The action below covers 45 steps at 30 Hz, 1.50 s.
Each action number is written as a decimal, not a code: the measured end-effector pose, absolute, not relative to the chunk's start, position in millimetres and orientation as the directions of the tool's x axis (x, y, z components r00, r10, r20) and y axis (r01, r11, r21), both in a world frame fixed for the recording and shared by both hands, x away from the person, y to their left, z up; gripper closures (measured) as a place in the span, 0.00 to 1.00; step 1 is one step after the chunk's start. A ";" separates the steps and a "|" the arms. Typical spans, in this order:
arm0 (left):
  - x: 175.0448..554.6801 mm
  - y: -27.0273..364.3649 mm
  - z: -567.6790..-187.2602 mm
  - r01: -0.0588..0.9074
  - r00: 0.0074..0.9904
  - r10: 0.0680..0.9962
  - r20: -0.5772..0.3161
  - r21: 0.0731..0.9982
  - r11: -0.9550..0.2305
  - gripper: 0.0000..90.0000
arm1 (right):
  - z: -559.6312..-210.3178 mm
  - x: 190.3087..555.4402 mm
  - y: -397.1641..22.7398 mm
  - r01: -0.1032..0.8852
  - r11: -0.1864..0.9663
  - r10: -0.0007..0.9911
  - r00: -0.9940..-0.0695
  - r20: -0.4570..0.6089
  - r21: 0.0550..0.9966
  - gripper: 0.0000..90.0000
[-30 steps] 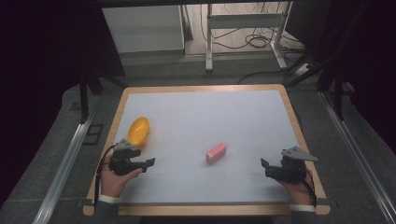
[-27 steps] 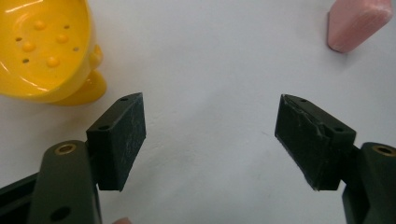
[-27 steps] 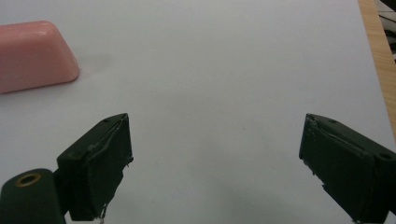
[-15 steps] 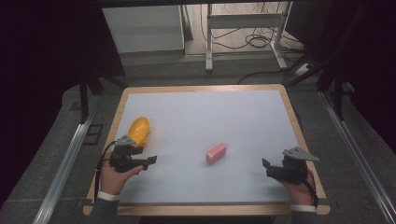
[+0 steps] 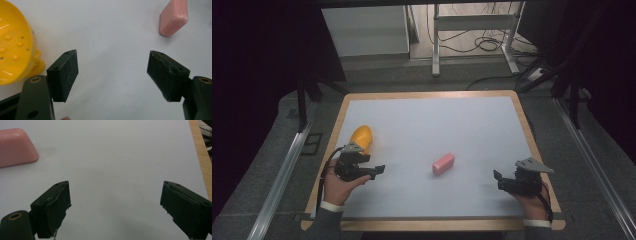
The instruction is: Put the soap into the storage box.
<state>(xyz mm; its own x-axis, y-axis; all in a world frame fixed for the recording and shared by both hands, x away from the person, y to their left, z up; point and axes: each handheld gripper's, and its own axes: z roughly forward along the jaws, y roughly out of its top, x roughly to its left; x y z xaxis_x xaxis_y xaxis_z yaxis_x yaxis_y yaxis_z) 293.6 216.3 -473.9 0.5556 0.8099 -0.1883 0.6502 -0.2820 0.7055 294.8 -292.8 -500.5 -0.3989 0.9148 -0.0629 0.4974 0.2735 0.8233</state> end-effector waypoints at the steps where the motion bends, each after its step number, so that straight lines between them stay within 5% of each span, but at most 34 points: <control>1: 294.1 212.3 -473.1 0.650 0.565 0.802 -0.194 0.704 -0.287 0.28 | -500.8 294.9 -292.6 0.499 0.274 0.914 -0.400 -0.062 0.822 0.10; 45: 350.9 125.9 -451.7 0.614 0.692 0.706 -0.151 0.638 -0.466 0.27 | -504.2 296.5 -291.5 0.505 0.277 0.919 -0.389 -0.072 0.818 0.10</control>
<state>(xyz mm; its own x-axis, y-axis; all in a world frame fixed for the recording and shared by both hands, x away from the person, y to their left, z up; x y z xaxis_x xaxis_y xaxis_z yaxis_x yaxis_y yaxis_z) 350.9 125.9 -451.7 0.6922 0.7057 -0.1511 0.6138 -0.4656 0.6375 296.5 -291.5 -504.2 -0.3885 0.9186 -0.0718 0.5045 0.2773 0.8176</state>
